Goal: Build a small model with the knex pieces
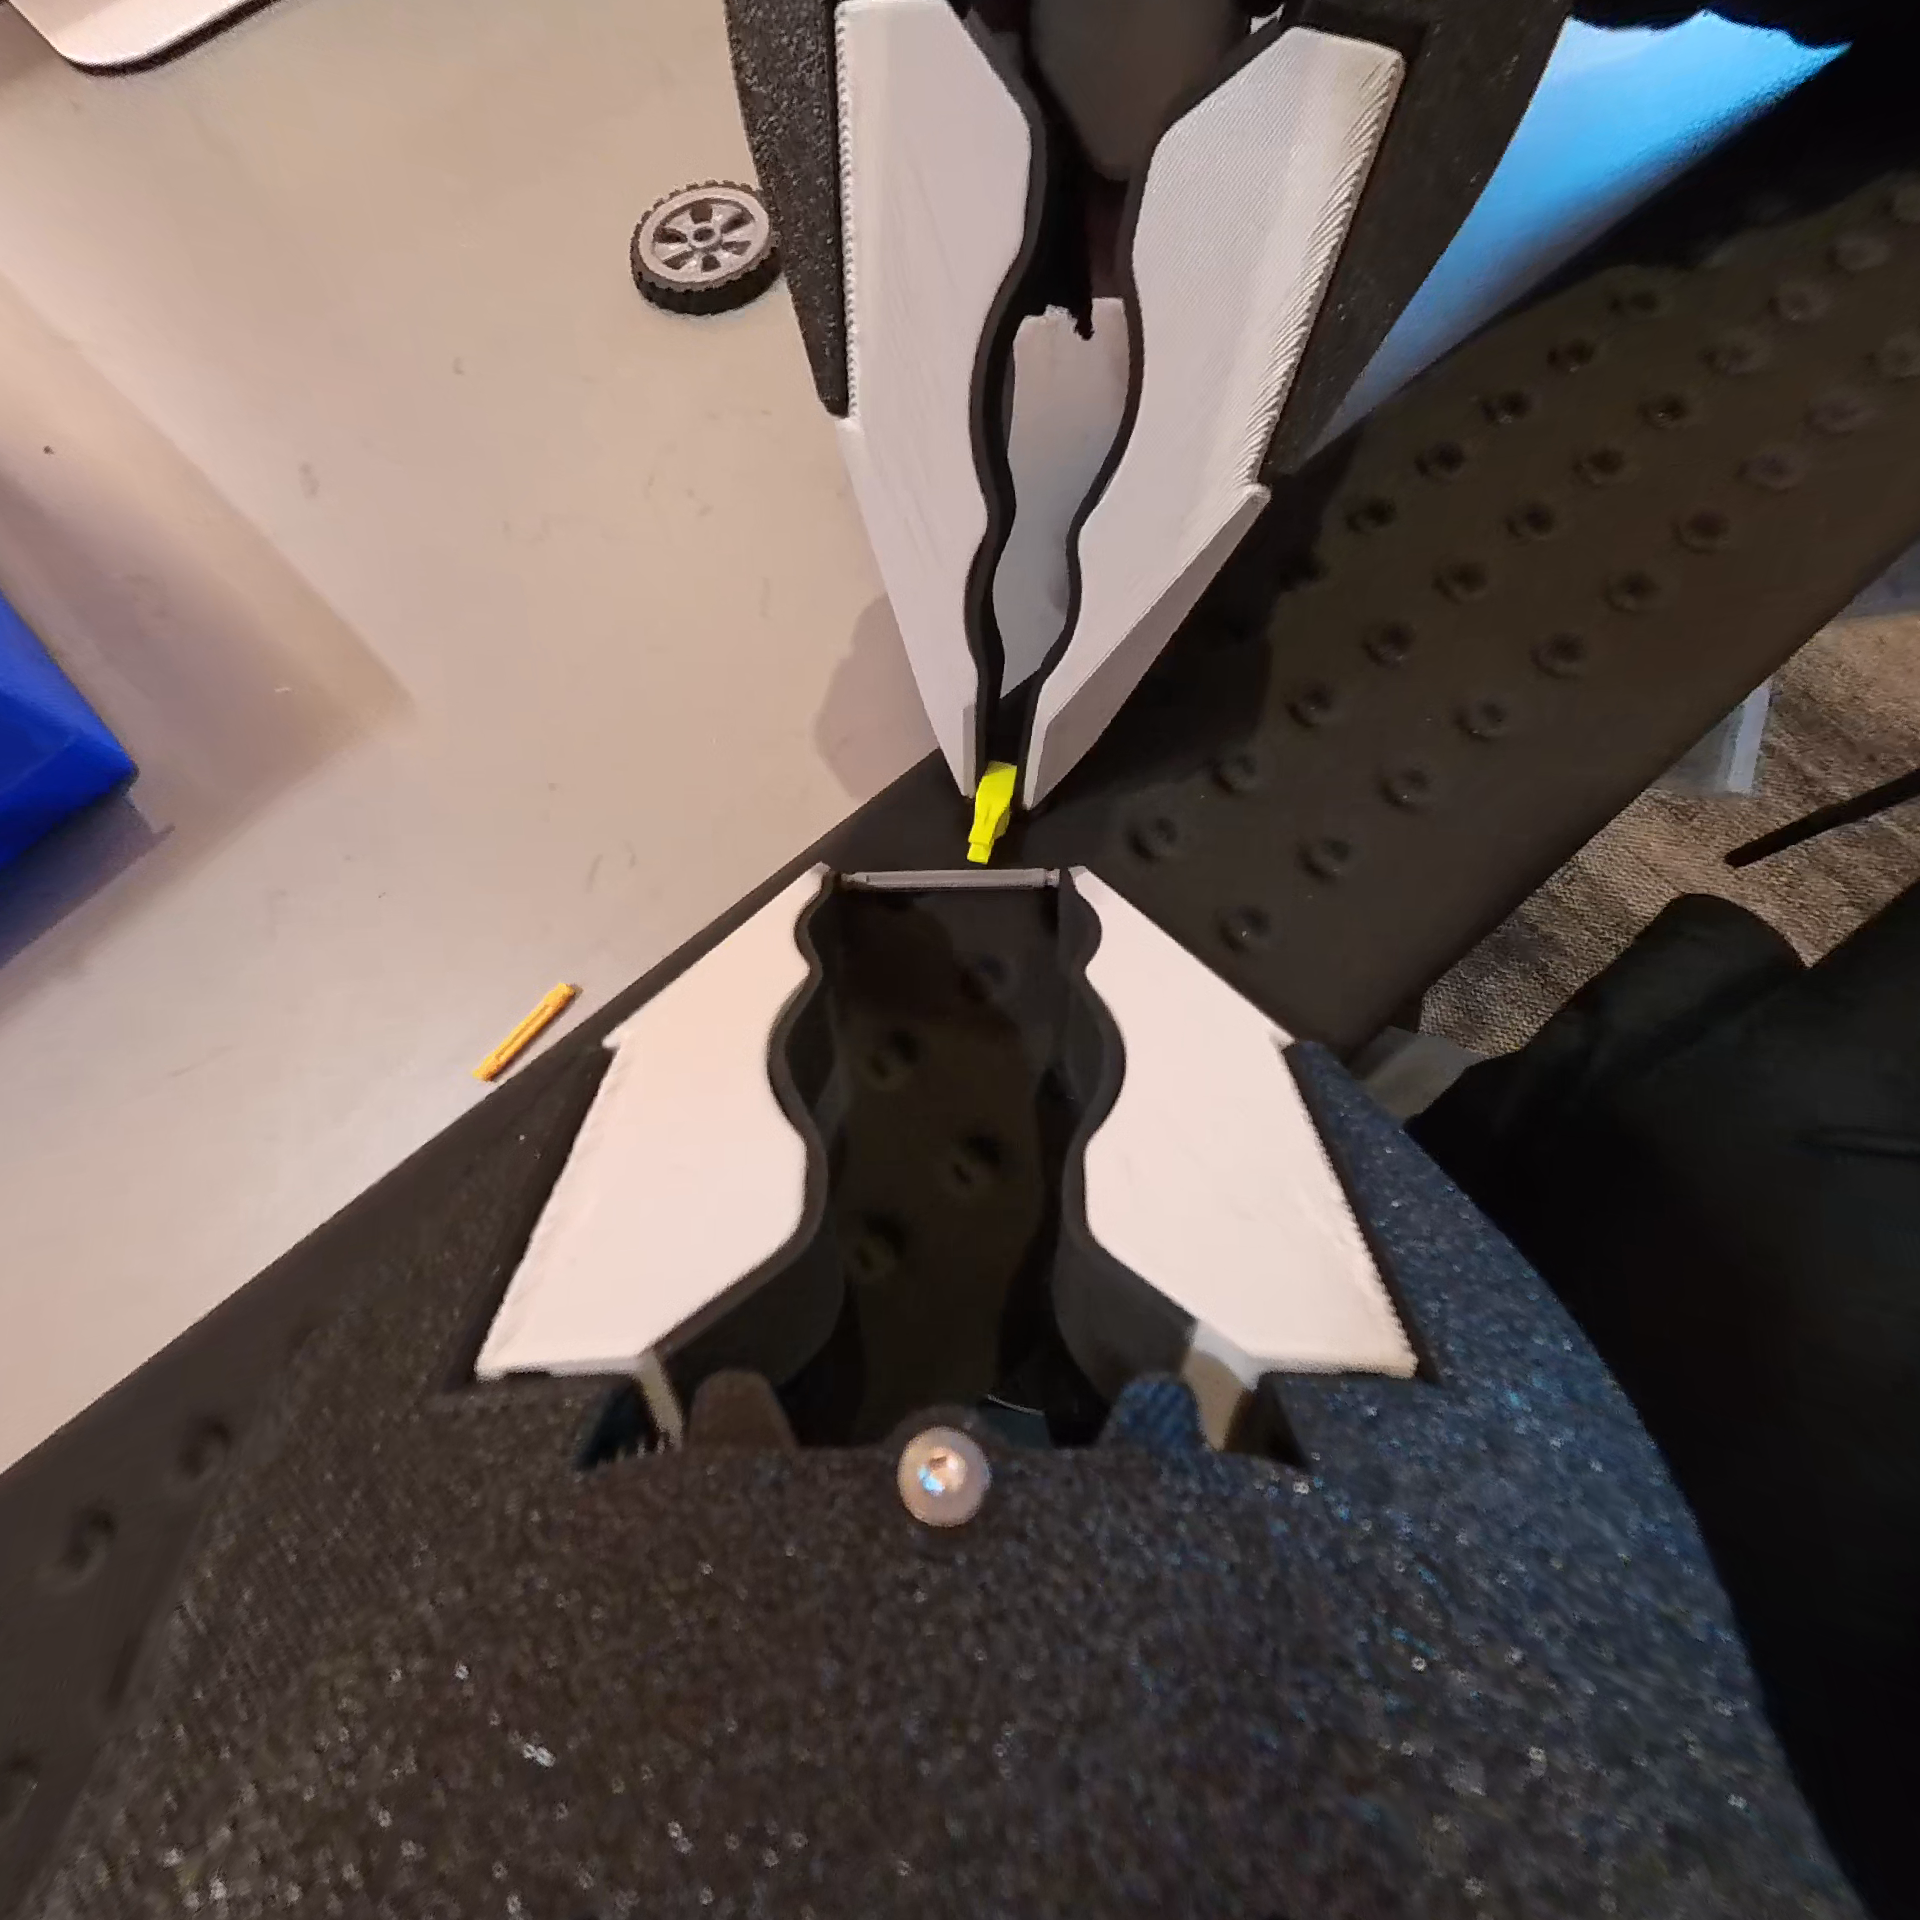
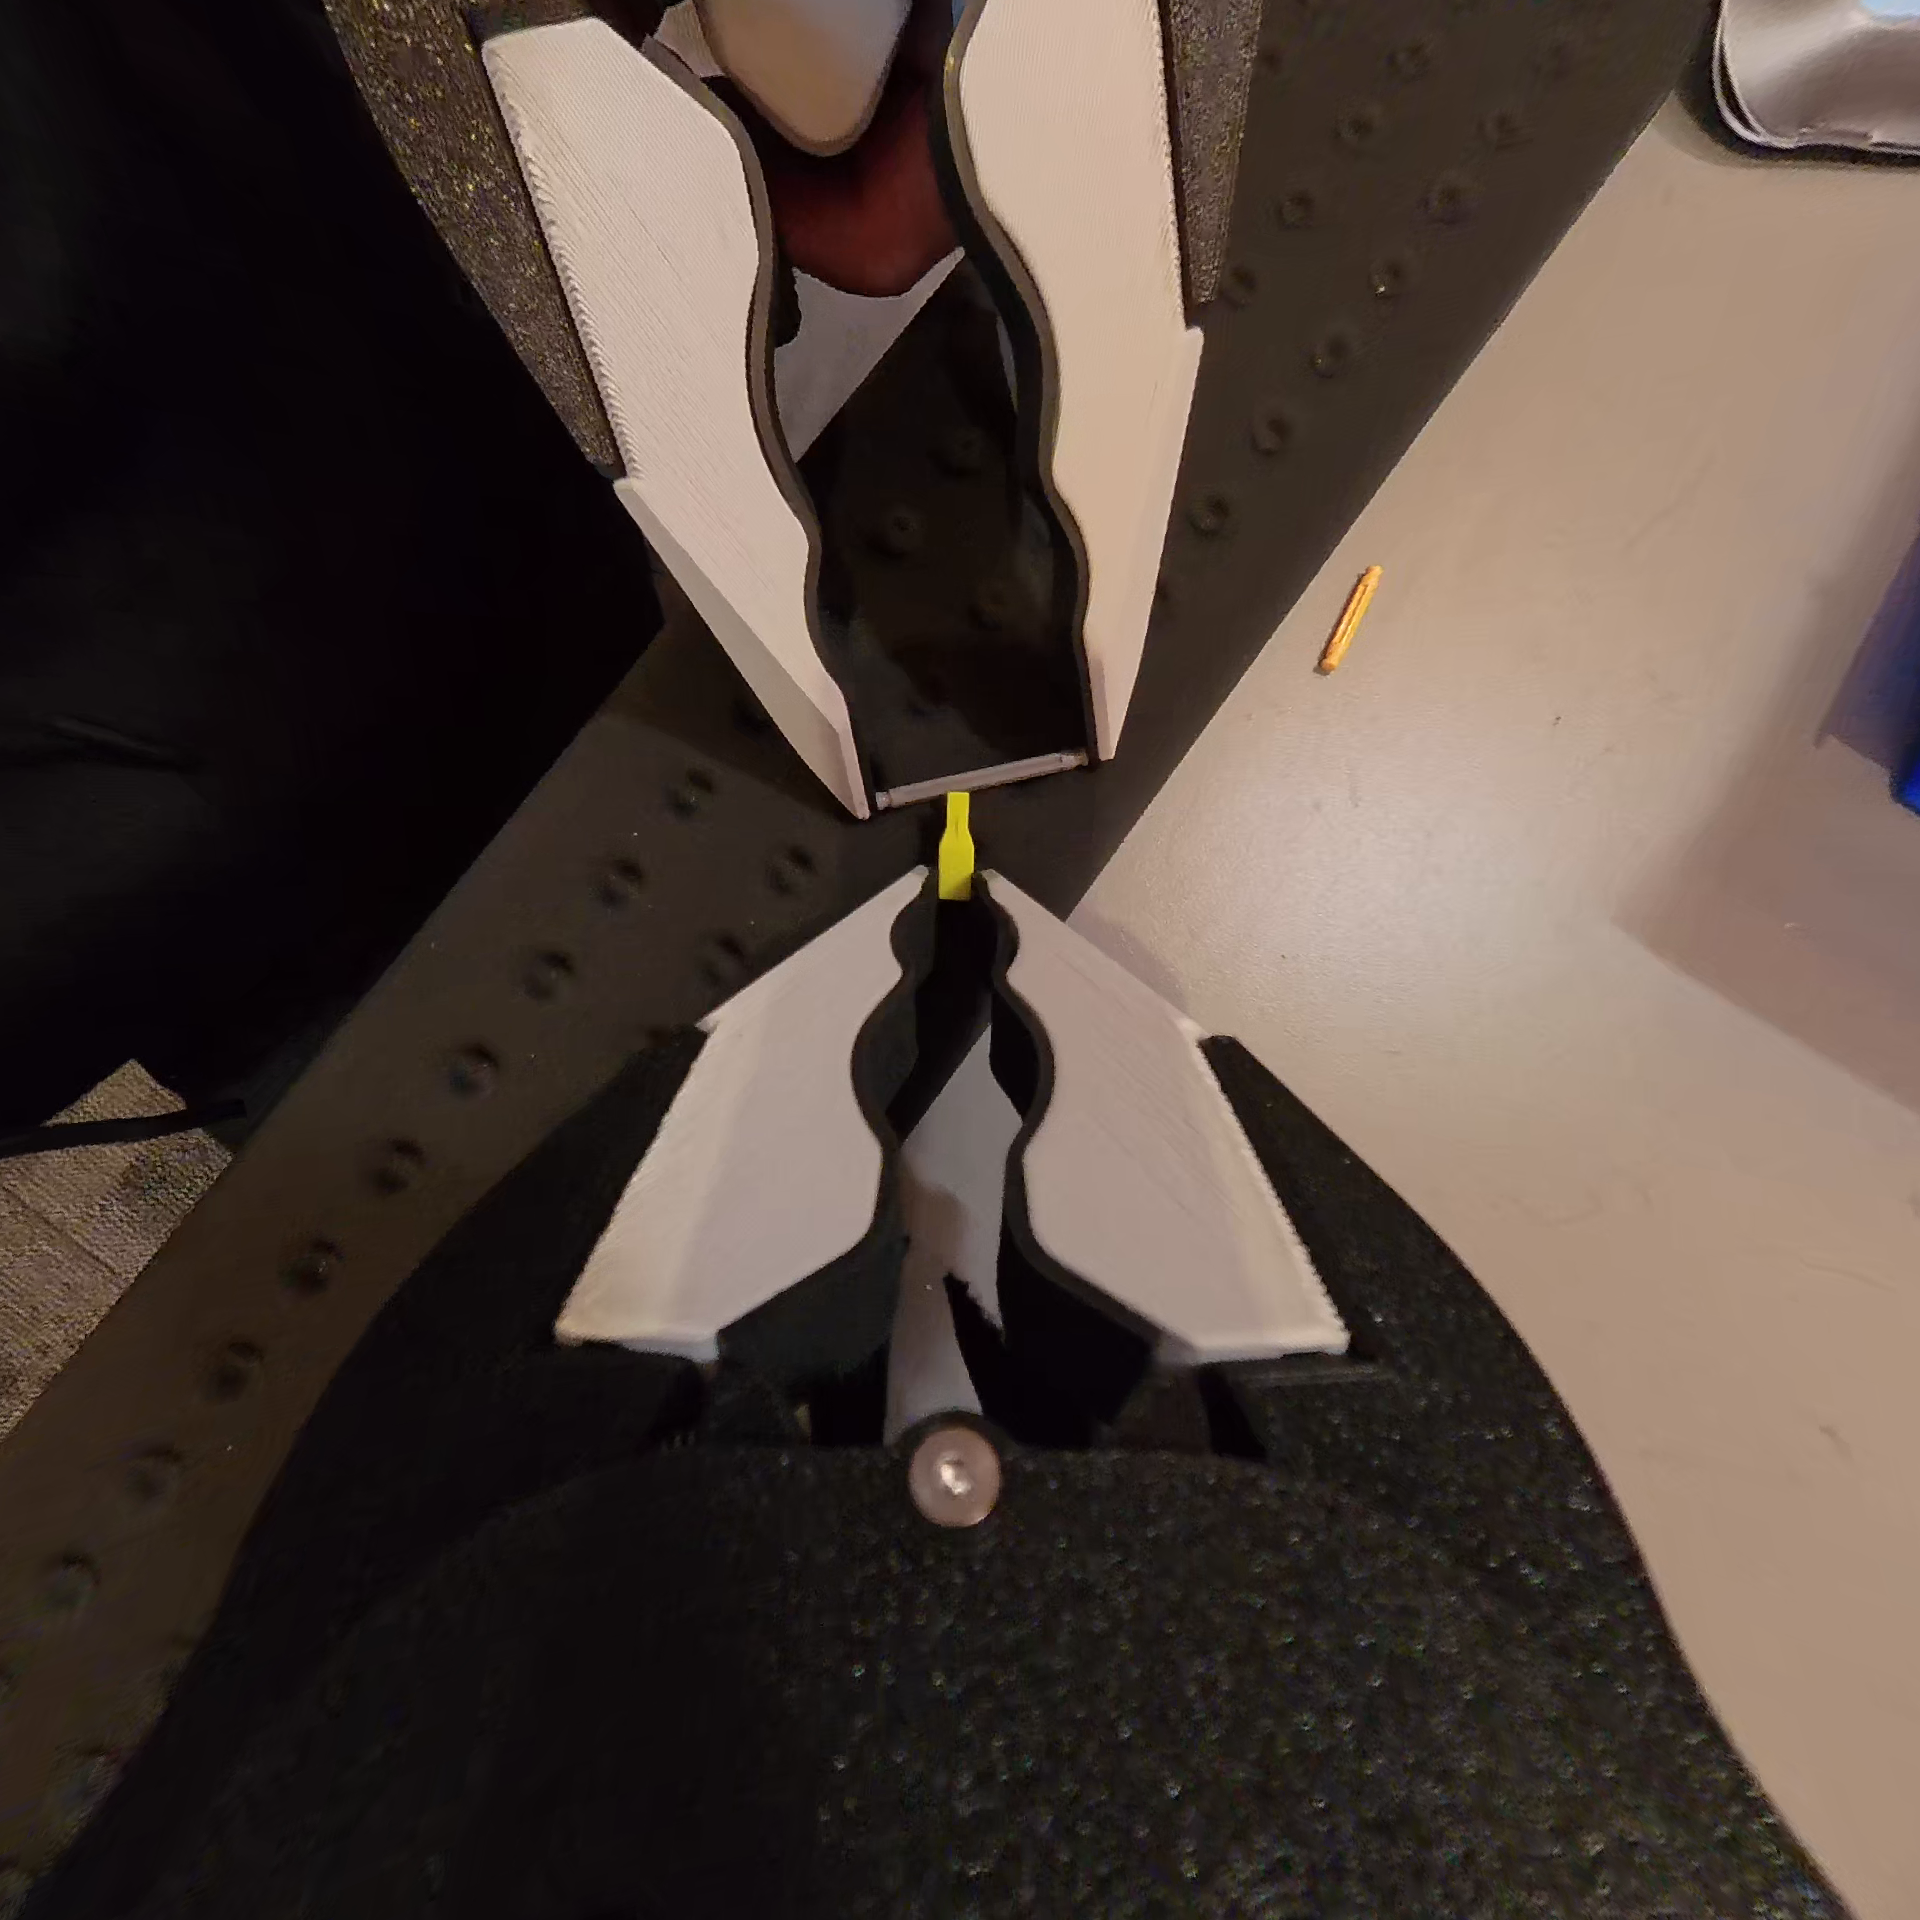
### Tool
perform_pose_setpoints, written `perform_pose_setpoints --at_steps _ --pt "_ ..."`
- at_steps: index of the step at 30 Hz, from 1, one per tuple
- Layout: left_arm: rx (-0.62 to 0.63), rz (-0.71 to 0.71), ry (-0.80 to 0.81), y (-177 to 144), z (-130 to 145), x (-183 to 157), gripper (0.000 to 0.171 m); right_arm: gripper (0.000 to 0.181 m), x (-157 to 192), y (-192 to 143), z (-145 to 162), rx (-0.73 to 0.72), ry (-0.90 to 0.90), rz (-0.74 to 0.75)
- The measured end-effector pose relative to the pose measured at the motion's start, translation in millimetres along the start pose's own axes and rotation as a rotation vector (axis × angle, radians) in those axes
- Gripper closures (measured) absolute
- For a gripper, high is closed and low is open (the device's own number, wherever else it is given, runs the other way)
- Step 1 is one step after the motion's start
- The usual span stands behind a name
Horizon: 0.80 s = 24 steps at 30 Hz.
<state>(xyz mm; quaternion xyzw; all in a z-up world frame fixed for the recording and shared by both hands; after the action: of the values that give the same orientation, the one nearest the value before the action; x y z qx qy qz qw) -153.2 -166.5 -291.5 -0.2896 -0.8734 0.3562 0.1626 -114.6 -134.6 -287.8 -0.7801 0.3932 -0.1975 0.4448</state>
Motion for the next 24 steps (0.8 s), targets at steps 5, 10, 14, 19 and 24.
perform_pose_setpoints --at_steps 5,10,14,19,24 --pt "-0.016 0.018 0.026 0.6 -0.5 0.0 0.130 0.177 -0.9 -0.3 -1.2 0.060 -0.035 -0.013" --pt "-0.050 0.026 0.039 0.3 -0.4 0.1 0.133 0.177 -2.4 -1.1 -3.8 0.170 -0.095 -0.015" --pt "-0.086 0.033 0.063 -0.5 -0.6 -0.6 0.133 0.177 -3.5 -1.0 -3.3 0.215 -0.096 -0.029" --pt "-0.091 0.044 0.065 -0.3 -0.4 -0.8 0.133 0.178 -4.1 1.8 -6.6 0.292 -0.126 -0.051" --pt "-0.078 0.059 0.046 0.8 0.0 -0.3 0.130 0.178 -4.1 2.5 -8.0 0.253 -0.132 -0.048"
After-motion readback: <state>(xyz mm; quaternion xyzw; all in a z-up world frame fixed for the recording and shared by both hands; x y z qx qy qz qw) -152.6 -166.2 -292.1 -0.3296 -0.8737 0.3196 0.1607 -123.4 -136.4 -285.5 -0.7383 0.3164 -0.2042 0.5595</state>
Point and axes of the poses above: each gripper's, where its closed fingertips meet, y out along the fingers, z out of its underside, x = y × z across the jaws, the point moved 3 cm from there along -y, back along the fingers, and after that the axes turned 6 degrees about x, right-handed, at the moved point
